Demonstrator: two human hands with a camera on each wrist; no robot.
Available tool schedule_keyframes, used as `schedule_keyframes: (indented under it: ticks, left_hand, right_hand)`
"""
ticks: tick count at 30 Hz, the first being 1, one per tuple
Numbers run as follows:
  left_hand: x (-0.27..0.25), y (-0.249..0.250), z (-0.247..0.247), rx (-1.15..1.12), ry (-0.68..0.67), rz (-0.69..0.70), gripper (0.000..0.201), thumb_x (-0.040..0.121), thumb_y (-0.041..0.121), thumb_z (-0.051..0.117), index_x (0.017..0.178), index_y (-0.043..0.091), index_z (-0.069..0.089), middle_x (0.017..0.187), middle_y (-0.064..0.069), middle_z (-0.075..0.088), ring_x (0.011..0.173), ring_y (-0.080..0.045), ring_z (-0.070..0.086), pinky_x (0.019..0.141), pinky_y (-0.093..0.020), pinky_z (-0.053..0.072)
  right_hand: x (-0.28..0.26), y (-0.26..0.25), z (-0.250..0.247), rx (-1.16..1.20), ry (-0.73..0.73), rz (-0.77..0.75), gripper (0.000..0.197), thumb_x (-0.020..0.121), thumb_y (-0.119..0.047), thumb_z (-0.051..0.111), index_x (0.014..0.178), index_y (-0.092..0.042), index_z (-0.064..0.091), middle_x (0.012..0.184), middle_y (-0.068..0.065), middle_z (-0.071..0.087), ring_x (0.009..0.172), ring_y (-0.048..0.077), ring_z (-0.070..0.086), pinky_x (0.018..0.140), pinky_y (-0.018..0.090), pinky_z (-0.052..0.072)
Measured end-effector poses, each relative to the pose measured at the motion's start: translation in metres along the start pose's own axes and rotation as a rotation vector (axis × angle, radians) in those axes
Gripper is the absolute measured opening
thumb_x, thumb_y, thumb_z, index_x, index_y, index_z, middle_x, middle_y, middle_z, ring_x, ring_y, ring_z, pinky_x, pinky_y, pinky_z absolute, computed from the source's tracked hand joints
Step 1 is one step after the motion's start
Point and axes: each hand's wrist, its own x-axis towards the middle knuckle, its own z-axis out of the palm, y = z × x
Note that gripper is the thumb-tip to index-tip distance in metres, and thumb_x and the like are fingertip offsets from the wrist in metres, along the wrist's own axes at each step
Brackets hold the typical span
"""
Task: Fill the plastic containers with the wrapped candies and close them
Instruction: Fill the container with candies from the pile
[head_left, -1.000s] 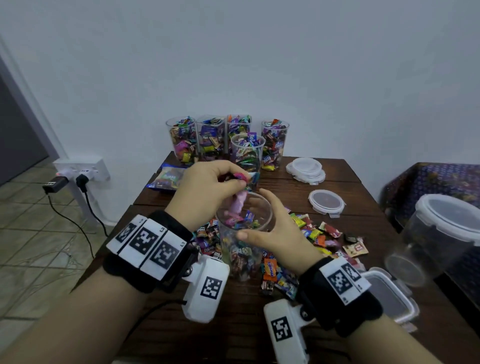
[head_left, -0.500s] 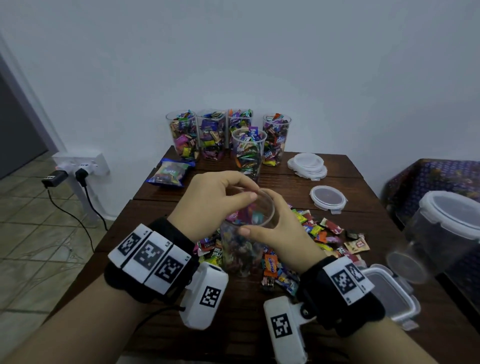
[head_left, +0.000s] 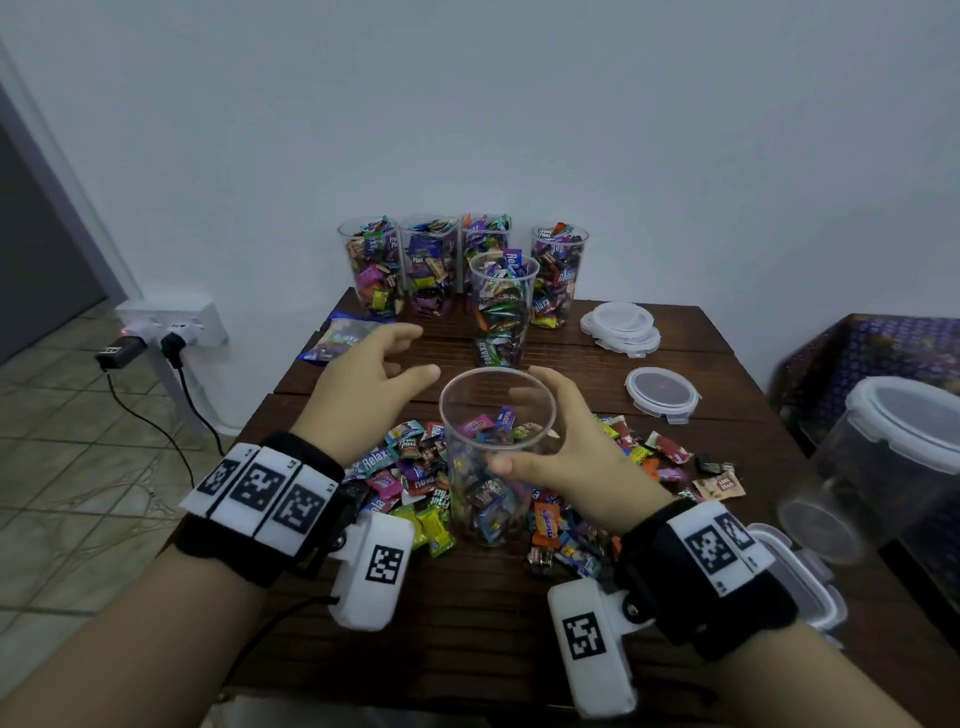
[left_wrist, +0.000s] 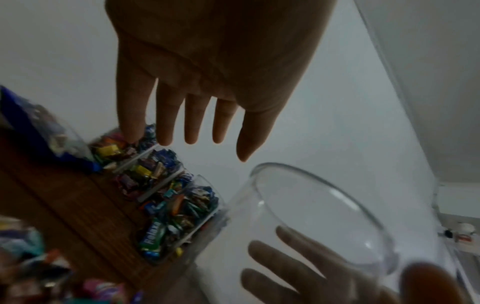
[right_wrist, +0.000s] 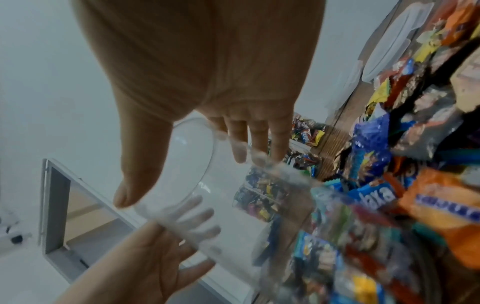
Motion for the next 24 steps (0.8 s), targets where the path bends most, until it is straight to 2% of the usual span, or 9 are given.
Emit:
schedule_keyframes:
  ticks: [2, 4, 6, 8, 12, 15, 18, 21, 24]
  left_hand:
    - [0.002, -0.011, -0.003, 0.113, -0.067, -0.087, 0.053, 0.088, 0.036, 0.062, 0.137, 0.029, 0.043, 0.14, 0.002, 0.046, 0.121, -0.018, 0.049, 0.1, -0.035, 0.04]
    - [0.005, -0.024, -0.006, 0.255, -0.156, -0.163, 0.065, 0.086, 0.04, 0.065, 0.142, 0.026, 0.036, 0.146, -0.003, 0.041, 0.125, -0.022, 0.047, 0.1, -0.037, 0.04]
    - [0.009, -0.038, -0.006, 0.408, -0.267, -0.261, 0.078, 0.083, 0.047, 0.066, 0.147, 0.025, 0.028, 0.148, -0.007, 0.039, 0.125, -0.026, 0.047, 0.098, -0.035, 0.041]
    - [0.013, -0.052, -0.004, 0.507, -0.375, -0.372, 0.093, 0.078, 0.056, 0.066, 0.15, 0.025, 0.017, 0.151, -0.011, 0.034, 0.131, -0.028, 0.042, 0.102, -0.036, 0.04]
    - [0.017, -0.064, 0.006, 0.619, -0.54, -0.488, 0.113, 0.07, 0.061, 0.071, 0.152, 0.029, -0.002, 0.158, -0.015, 0.012, 0.141, -0.031, 0.027, 0.11, -0.041, 0.033]
    - [0.018, -0.057, 0.016, 0.704, -0.63, -0.468, 0.119, 0.07, 0.052, 0.076, 0.15, 0.03, -0.009, 0.159, -0.016, 0.001, 0.144, -0.032, 0.018, 0.112, -0.044, 0.03]
    - [0.019, -0.047, 0.027, 0.747, -0.689, -0.406, 0.118, 0.072, 0.045, 0.078, 0.151, 0.032, -0.009, 0.159, -0.016, 0.002, 0.144, -0.032, 0.016, 0.112, -0.046, 0.03]
    - [0.019, -0.04, 0.037, 0.805, -0.722, -0.302, 0.109, 0.075, 0.04, 0.077, 0.151, 0.03, 0.001, 0.155, -0.012, 0.02, 0.139, -0.03, 0.03, 0.107, -0.043, 0.037]
    - [0.017, -0.033, 0.045, 0.848, -0.748, -0.224, 0.091, 0.08, 0.035, 0.073, 0.151, 0.028, 0.016, 0.149, -0.009, 0.033, 0.123, -0.025, 0.049, 0.097, -0.037, 0.047]
  right_hand:
    - [-0.001, 0.001, -0.008, -0.115, -0.073, 0.038, 0.114, 0.062, -0.044, 0.082, 0.148, -0.031, 0.008, 0.143, -0.012, 0.036, 0.134, 0.011, 0.036, 0.113, 0.039, 0.03]
    - [0.001, 0.005, -0.018, -0.278, -0.107, 0.066, 0.112, 0.068, -0.037, 0.082, 0.15, -0.028, 0.006, 0.15, -0.008, 0.027, 0.138, 0.012, 0.026, 0.114, 0.039, 0.026]
    - [0.003, 0.01, -0.029, -0.495, -0.125, 0.118, 0.111, 0.069, -0.039, 0.081, 0.151, -0.026, 0.007, 0.156, -0.002, 0.017, 0.142, 0.016, 0.018, 0.115, 0.041, 0.024]
    - [0.006, 0.014, -0.039, -0.679, -0.15, 0.206, 0.112, 0.071, -0.039, 0.079, 0.151, -0.023, 0.003, 0.157, 0.001, 0.009, 0.144, 0.02, 0.013, 0.115, 0.038, 0.023]
    - [0.012, 0.023, -0.048, -0.901, -0.257, 0.352, 0.121, 0.068, -0.047, 0.079, 0.15, -0.026, -0.008, 0.159, 0.004, -0.001, 0.145, 0.026, 0.009, 0.115, 0.042, 0.022]
    - [0.018, 0.025, -0.046, -0.999, -0.339, 0.418, 0.122, 0.069, -0.05, 0.077, 0.15, -0.028, -0.012, 0.159, 0.005, -0.004, 0.145, 0.028, 0.011, 0.114, 0.044, 0.025]
    - [0.024, 0.023, -0.04, -1.044, -0.392, 0.449, 0.118, 0.072, -0.05, 0.075, 0.149, -0.031, -0.012, 0.159, 0.006, -0.007, 0.144, 0.028, 0.017, 0.111, 0.042, 0.031]
    - [0.031, 0.024, -0.033, -1.095, -0.413, 0.436, 0.112, 0.074, -0.05, 0.073, 0.149, -0.035, -0.009, 0.159, 0.009, -0.001, 0.141, 0.03, 0.024, 0.108, 0.044, 0.036]
    - [0.036, 0.026, -0.029, -1.14, -0.421, 0.386, 0.101, 0.077, -0.048, 0.071, 0.15, -0.036, 0.004, 0.152, 0.01, 0.025, 0.133, 0.029, 0.037, 0.102, 0.04, 0.042]
